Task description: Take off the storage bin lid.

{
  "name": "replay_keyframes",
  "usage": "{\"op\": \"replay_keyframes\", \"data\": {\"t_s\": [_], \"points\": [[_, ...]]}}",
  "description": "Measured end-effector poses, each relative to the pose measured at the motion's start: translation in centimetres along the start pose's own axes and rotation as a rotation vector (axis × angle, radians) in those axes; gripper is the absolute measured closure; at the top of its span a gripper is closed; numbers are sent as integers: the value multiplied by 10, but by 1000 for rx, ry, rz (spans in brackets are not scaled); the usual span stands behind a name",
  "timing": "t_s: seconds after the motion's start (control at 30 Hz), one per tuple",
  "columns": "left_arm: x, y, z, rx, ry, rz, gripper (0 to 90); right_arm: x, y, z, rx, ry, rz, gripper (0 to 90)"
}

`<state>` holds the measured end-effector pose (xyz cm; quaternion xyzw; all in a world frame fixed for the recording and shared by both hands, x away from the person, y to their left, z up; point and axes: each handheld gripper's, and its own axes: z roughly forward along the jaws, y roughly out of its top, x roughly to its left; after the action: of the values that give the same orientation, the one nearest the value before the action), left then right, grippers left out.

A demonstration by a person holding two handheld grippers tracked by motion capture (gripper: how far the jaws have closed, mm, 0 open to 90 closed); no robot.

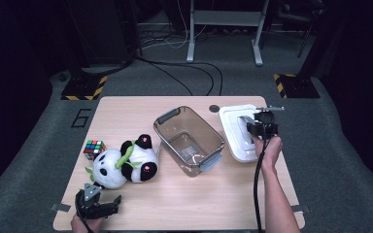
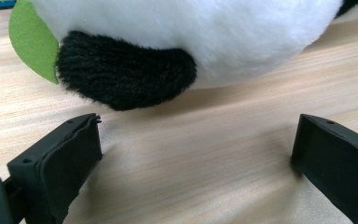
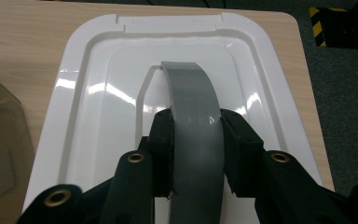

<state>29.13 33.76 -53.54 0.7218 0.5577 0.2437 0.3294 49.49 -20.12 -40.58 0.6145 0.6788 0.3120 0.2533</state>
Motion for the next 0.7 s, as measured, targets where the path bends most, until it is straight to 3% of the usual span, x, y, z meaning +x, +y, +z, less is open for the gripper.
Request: {"op": "replay_keyframes", "data": {"t_s": [0.43, 0.7], "points": [[1, 0, -1, 7, 0, 8, 13, 2, -33, 37, 56, -39, 41, 670], [1, 0, -1, 6, 3, 8, 13, -1, -47, 50, 73, -70, 57, 670]]}}
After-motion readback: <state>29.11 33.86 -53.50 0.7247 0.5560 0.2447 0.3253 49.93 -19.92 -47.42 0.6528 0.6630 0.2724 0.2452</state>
